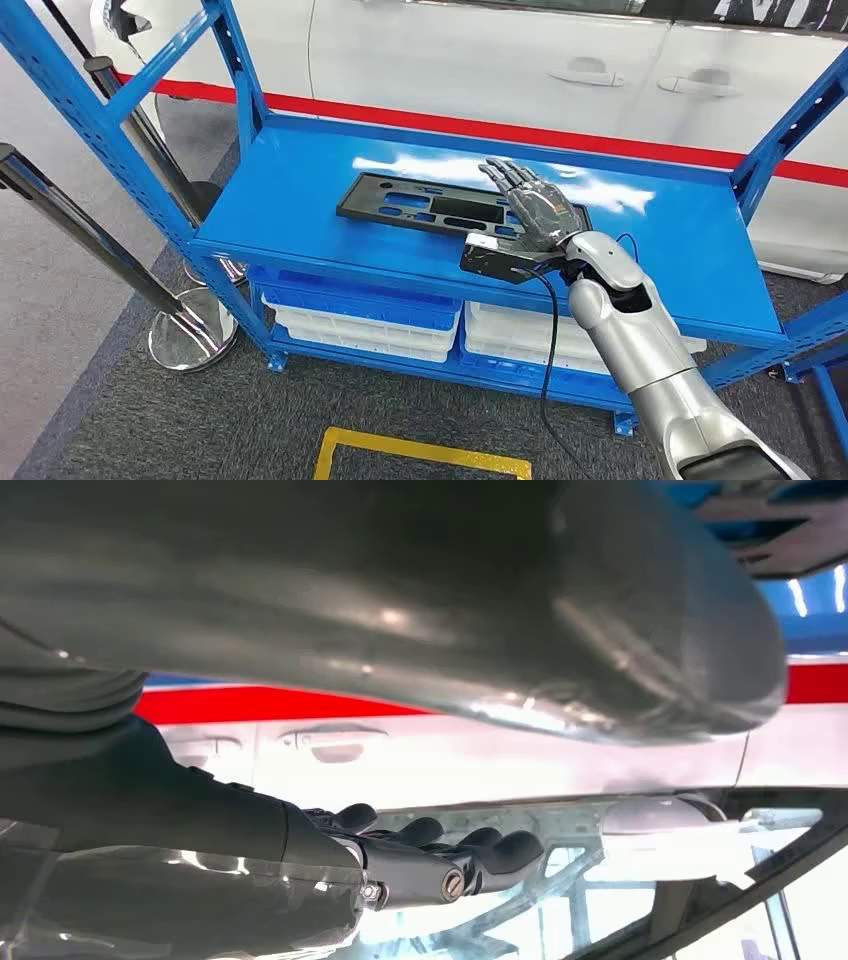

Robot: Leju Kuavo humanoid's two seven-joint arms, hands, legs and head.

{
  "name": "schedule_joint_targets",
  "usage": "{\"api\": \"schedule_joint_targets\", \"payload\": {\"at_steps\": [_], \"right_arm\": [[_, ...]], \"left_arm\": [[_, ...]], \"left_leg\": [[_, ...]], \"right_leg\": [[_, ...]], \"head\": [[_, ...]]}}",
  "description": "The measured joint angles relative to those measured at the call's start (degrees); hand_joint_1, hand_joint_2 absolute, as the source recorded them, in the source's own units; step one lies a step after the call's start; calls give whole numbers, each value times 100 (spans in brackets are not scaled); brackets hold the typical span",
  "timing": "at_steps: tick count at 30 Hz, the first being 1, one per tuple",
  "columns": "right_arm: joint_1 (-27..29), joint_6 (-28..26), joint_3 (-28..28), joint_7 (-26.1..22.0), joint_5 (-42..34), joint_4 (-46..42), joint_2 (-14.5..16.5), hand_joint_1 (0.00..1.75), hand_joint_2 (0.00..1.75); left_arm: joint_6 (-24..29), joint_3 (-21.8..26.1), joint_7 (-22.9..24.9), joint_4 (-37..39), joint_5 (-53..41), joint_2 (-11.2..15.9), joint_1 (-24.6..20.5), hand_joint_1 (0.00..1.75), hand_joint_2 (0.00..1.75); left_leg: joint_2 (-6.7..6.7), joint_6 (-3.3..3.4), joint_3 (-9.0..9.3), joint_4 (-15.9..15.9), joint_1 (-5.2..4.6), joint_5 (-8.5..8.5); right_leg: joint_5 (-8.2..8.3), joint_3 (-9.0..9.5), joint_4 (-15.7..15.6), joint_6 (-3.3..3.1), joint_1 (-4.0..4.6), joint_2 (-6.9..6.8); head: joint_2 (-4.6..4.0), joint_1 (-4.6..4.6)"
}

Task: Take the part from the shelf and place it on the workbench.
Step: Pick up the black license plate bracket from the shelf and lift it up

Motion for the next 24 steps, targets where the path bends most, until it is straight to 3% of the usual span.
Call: {"api": "schedule_joint_targets", "payload": {"at_steps": [3, 4, 5, 7, 8, 10, 12, 14, 15, 18, 19, 20, 22, 24], "right_arm": [[47, 2, -1, 3, 0, 31, -4, 0, 0], [69, 3, -1, 3, 0, 44, -4, 0, 0], [83, 4, -1, 3, 0, 52, -4, 0, 0], [81, 5, -2, 3, 0, 58, -5, 0, 0], [73, 6, -2, 3, 1, 60, -5, 0, 0], [63, 10, -2, 3, 2, 67, -5, 0, 87], [58, 13, -2, 3, 2, 71, -3, 0, 175], [45, 13, -1, 14, 10, 75, -1, 0, 175], [37, 14, 1, 26, 22, 84, 2, 0, 175], [37, 15, 9, 61, 69, 139, 5, 0, 175], [52, 15, 10, 65, 82, 163, 5, 0, 175], [68, 15, 11, 67, 92, 189, 4, 0, 175], [86, 29, 11, 52, 104, 249, -7, 0, 175], [86, 67, 12, 1, 99, 323, -38, 0, 175]], "left_arm": [[3, -4, -3, 0, -1, 1, -2, 0, 0], [4, -7, -5, 0, -1, 1, 1, 0, 0], [4, -9, -7, 0, -2, -1, 5, 0, 0], [4, -13, -7, 0, -2, -11, 13, 0, 0], [4, -15, -7, 0, -2, -18, 8, 0, 0], [5, -19, -7, 1, -2, -29, -3, 0, 0], [8, -20, -8, 2, -2, -26, -17, 0, 0], [9, -21, -19, 2, -13, -26, -18, 0, 0], [9, -22, -29, 2, -21, -26, -17, 0, 0], [17, -25, -52, 2, -16, -30, -9, 0, 0], [23, -25, -52, 2, -1, -30, -7, 0, 0], [29, -25, -52, 2, 12, -29, -2, 0, 0], [38, -23, -52, 2, 32, -27, 6, 0, 0], [41, -22, -41, 2, 55, -28, 5, 0, 0]], "left_leg": [[-12, 32, 36, 3, -18, -50], [-19, 38, 68, 4, -28, -82], [-26, 36, 114, 5, -40, -117], [-32, 24, 212, 6, -61, -201], [-34, 5, 246, 14, -77, -244], [-36, -43, 258, 24, -85, -304], [-29, -103, 276, 19, -79, -348], [-16, -176, 234, 186, -76, -463], [-11, -214, 113, 441, -64, -584], [-8, -315, -536, 1534, -2, -932], [-7, -337, -663, 1672, 16, -894], [-6, -353, -670, 1572, 33, -732], [-1, -367, -413, 852, 61, -240], [-4, -334, -146, 224, 57, 15]], "right_leg": [[-120, -497, 676, 11, 0, 0], [-27, -616, 743, 6, 1, 0], [176, -615, 583, -11, 4, 0], [709, -379, -140, -93, 30, 0], [872, -244, -484, -138, 48, -1], [923, -119, -806, -194, 84, 0], [876, -78, -872, -209, 71, 7], [858, 16, -944, -249, 26, 8], [842, 66, -968, -273, 7, 4], [771, 142, -970, -315, 8, -2], [742, 168, -964, -311, 5, 0], [710, 201, -956, -301, 0, 3], [630, 274, -926, -256, -11, 11], [557, 299, -878, -189, 1, 19]], "head": [[0, -1], [0, -1], [0, 0], [0, 0], [0, 0], [0, 0], [0, -1], [0, -2], [0, -1], [0, -2], [0, -2], [0, -2], [0, -2], [0, -1]]}}
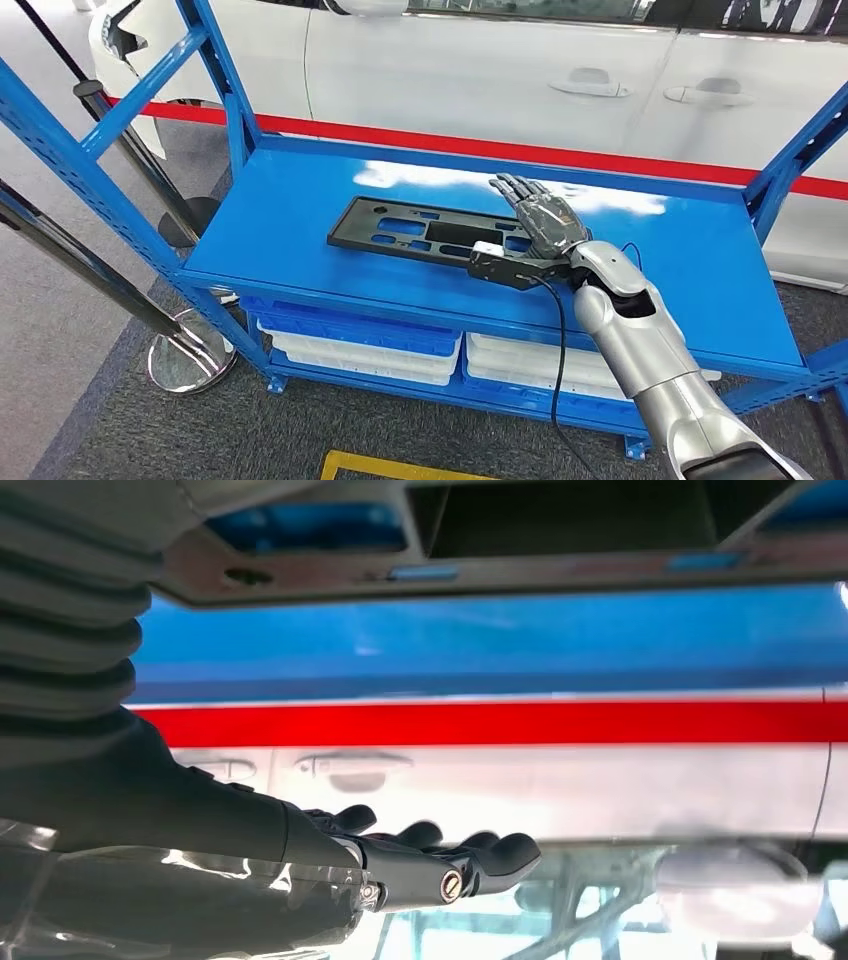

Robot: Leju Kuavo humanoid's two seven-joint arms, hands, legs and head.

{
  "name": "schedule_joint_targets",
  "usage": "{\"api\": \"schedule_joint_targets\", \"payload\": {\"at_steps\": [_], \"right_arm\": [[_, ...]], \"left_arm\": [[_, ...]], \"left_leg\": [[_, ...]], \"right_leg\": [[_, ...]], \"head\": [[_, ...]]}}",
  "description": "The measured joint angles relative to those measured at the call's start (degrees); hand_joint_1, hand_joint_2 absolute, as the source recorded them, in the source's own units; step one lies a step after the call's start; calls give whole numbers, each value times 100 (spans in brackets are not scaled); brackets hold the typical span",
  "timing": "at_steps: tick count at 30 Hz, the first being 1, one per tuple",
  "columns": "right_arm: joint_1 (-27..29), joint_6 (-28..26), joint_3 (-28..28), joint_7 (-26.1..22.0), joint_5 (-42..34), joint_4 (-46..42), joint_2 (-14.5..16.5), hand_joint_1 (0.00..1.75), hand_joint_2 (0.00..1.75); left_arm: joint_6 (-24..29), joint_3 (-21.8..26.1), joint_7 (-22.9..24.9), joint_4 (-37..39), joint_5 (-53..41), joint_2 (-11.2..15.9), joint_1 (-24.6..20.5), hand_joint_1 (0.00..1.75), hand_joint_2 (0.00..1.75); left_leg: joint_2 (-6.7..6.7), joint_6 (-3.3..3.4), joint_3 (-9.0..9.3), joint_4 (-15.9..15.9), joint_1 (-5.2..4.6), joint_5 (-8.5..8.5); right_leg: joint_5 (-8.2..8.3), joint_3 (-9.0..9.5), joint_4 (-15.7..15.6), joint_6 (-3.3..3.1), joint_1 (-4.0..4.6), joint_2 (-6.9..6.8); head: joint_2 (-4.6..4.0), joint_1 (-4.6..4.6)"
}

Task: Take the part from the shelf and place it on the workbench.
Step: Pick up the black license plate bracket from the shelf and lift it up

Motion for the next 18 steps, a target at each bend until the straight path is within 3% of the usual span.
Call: {"api": "schedule_joint_targets", "payload": {"at_steps": [2, 4, 7, 15, 18], "right_arm": [[1, 29, 8, -57, -7, 66, -44, 0, 175], [5, 37, 31, -86, -14, 110, -70, 0, 175], [-1, 76, 80, -110, -31, 159, -87, 0, 175], [-51, 152, 242, -30, -53, 360, -144, 0, 175], [-67, 95, 273, -8, -35, 513, -163, 0, 175]], "left_arm": [[1, 1, 13, 0, 18, -8, -7, 0, 0], [1, 1, 17, 0, 26, -16, -6, 0, 0], [1, 2, 16, 0, 34, -17, 1, 0, 0], [2, 10, -28, 0, 46, -17, -7, 0, 0], [6, 19, -29, 0, 48, -17, -6, 0, 0]], "left_leg": [[-13, 40, 58, -143, -12, -9], [-21, 60, 50, -147, -21, -10], [-25, 95, 51, -146, -42, -26], [-23, 138, 52, -139, -69, -44], [-22, 139, 54, -137, -69, -43]], "right_leg": [[-21, -20, 32, -3, 25, 0], [-15, -23, 27, -43, 25, -6], [-14, -6, -6, -42, 11, -10], [-18, 7, -36, 74, -13, -11], [-17, 7, -36, 87, -8, -11]], "head": [[0, 1], [0, 1], [0, 1], [0, 1], [0, 0]]}}
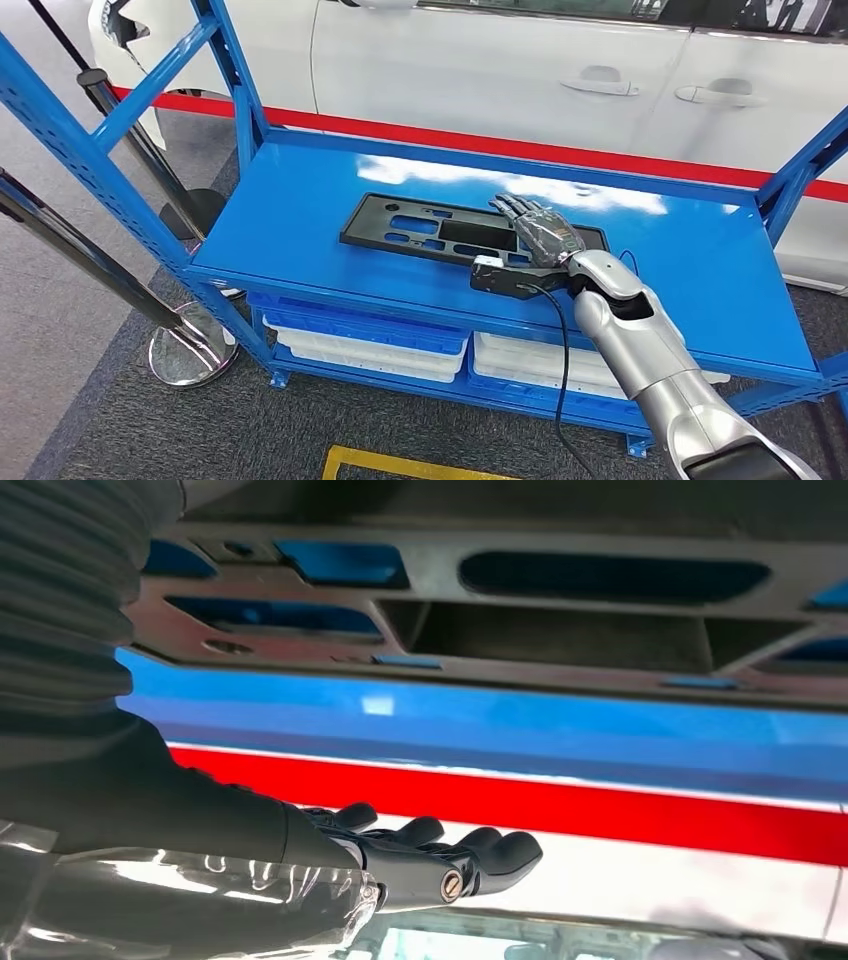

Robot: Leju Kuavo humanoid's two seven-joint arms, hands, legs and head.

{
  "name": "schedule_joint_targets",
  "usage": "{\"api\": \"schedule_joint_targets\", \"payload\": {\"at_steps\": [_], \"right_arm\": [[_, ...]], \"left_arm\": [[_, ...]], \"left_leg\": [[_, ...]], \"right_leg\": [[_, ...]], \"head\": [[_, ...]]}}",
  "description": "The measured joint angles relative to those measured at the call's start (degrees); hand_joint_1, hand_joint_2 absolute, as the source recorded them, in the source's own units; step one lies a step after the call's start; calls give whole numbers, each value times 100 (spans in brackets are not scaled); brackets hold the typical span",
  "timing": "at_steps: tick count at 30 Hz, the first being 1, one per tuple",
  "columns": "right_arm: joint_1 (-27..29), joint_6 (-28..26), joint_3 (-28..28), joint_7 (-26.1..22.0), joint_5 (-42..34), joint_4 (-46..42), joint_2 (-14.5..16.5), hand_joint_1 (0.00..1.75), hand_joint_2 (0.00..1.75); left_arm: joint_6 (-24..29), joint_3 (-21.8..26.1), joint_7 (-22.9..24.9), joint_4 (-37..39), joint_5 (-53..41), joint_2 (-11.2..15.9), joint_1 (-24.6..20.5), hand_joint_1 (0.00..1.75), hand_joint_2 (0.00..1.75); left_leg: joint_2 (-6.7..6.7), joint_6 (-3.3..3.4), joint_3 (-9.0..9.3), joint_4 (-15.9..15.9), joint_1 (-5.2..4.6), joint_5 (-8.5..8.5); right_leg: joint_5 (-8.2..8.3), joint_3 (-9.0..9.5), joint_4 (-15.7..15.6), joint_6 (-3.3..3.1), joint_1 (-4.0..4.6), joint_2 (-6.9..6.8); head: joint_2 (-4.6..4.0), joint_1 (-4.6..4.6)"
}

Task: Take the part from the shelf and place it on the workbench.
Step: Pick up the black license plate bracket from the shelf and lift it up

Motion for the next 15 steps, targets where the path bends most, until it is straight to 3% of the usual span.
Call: {"api": "schedule_joint_targets", "payload": {"at_steps": [15], "right_arm": [[-12, -25, 178, -82, -3, 245, 1, 0, 175]], "left_arm": [[11, 27, 0, 0, 22, 0, 1, 0, 0]], "left_leg": [[2, -14, 12, -10, 7, 10]], "right_leg": [[-2, -4, 20, 0, 20, 1]], "head": [[0, 1]]}}
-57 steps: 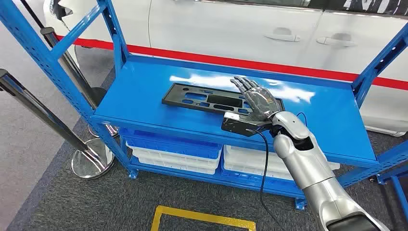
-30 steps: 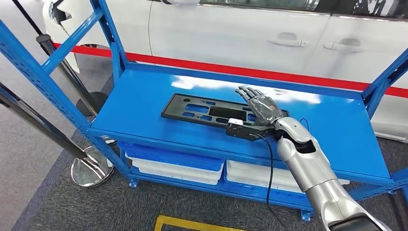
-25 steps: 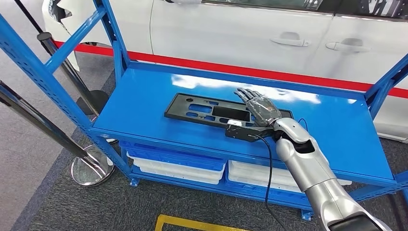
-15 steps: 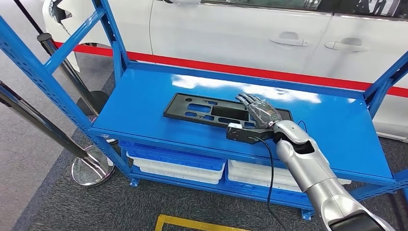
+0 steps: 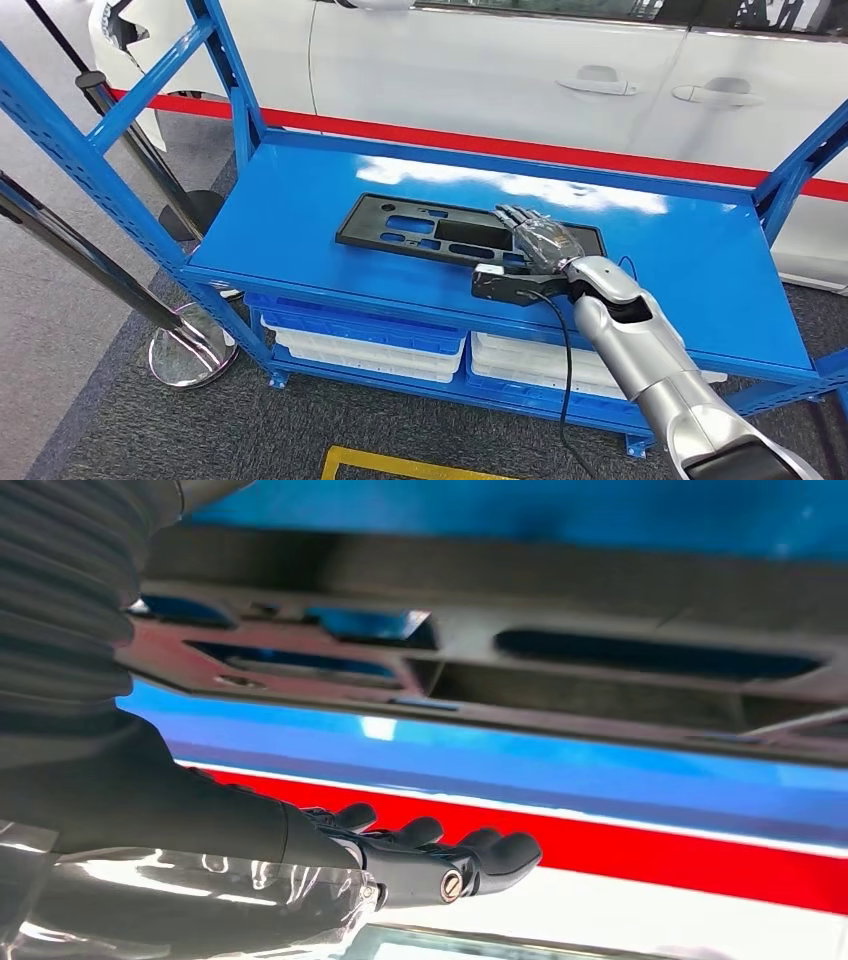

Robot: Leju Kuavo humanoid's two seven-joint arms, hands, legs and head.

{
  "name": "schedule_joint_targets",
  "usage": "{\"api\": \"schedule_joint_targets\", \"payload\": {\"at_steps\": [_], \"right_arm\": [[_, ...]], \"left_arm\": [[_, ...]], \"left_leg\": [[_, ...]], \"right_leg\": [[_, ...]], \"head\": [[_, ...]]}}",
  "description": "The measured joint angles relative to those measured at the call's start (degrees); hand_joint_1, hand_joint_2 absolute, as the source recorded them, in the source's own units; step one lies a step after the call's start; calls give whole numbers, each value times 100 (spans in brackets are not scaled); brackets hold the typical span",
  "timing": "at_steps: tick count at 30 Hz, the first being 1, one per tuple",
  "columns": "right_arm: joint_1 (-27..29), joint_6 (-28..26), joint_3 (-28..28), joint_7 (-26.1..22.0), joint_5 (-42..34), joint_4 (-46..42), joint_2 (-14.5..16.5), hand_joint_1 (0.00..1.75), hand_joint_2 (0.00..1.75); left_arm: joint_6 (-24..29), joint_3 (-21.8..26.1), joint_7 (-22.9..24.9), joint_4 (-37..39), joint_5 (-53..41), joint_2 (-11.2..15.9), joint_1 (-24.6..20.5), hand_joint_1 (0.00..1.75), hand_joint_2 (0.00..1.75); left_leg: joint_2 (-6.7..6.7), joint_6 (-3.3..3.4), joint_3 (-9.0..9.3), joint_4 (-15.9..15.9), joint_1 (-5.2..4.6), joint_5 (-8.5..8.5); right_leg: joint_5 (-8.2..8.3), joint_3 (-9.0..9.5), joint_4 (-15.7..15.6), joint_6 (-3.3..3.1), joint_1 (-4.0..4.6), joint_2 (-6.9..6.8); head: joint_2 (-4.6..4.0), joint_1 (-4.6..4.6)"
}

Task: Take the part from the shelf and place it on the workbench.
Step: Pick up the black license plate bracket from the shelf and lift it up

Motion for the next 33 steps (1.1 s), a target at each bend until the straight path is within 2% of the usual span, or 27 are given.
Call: {"api": "schedule_joint_targets", "payload": {"at_steps": [7, 16, 33], "right_arm": [[1, 26, 430, -34, 13, -137, 113, 0, 175], [-2, -10, 572, 129, 14, -122, 120, 0, 175], [-36, -398, 25, 383, 600, 406, 93, 0, 175]], "left_arm": [[3, 4, -4, 0, 1, 0, -1, 0, 0], [0, 34, -38, 0, 1, 0, 3, 0, 0], [-55, 67, -84, 0, -34, 0, 2, 0, 0]], "left_leg": [[3, -2, 2, 0, 0, 2], [4, 0, 2, 1, -1, 4], [4, 0, 2, 1, -1, 4]], "right_leg": [[0, 0, 1, 0, 0, 0], [0, 1, 1, 0, -3, -2], [0, 0, 1, 0, -2, -2]], "head": [[0, -1], [0, 0], [0, 0]]}}
